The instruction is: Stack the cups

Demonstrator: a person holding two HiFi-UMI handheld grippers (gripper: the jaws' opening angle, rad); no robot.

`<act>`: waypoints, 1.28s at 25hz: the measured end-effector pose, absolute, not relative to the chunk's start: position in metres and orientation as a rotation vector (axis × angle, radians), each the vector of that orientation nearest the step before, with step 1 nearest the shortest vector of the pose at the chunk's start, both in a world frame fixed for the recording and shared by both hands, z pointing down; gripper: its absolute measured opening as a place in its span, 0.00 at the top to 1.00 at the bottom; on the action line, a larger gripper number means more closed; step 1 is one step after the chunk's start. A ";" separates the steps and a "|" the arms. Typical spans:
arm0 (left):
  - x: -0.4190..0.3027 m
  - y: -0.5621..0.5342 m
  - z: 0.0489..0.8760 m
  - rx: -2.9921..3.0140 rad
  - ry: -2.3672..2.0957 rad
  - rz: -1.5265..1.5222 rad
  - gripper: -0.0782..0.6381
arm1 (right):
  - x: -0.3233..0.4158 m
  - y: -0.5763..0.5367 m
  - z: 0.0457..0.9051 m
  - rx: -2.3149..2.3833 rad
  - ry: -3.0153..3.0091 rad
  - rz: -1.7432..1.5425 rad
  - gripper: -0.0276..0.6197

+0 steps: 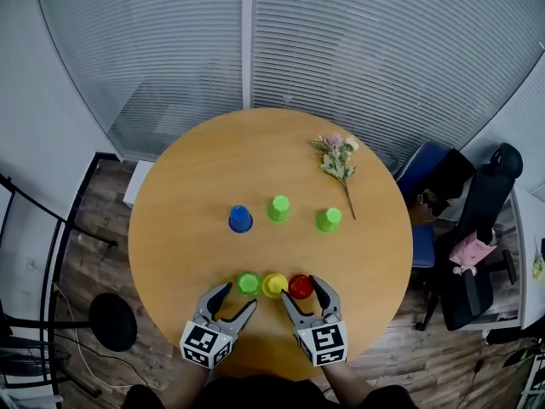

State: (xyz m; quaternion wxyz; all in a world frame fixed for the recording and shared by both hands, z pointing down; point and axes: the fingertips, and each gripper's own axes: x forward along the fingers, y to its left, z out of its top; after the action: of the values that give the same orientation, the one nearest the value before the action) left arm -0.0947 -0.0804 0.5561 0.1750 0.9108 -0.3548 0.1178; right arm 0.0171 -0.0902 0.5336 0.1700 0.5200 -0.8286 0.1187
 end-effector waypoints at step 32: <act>-0.092 -0.288 0.635 2.752 -0.754 0.534 0.50 | -0.072 -0.180 0.552 1.480 -2.228 0.451 0.56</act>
State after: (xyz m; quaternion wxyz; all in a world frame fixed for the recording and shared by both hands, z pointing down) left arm -0.0916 -0.2879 0.6346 0.1192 0.9412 -0.2580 0.1827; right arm -0.0719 -0.1797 0.5520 0.2130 0.5330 -0.8026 0.1625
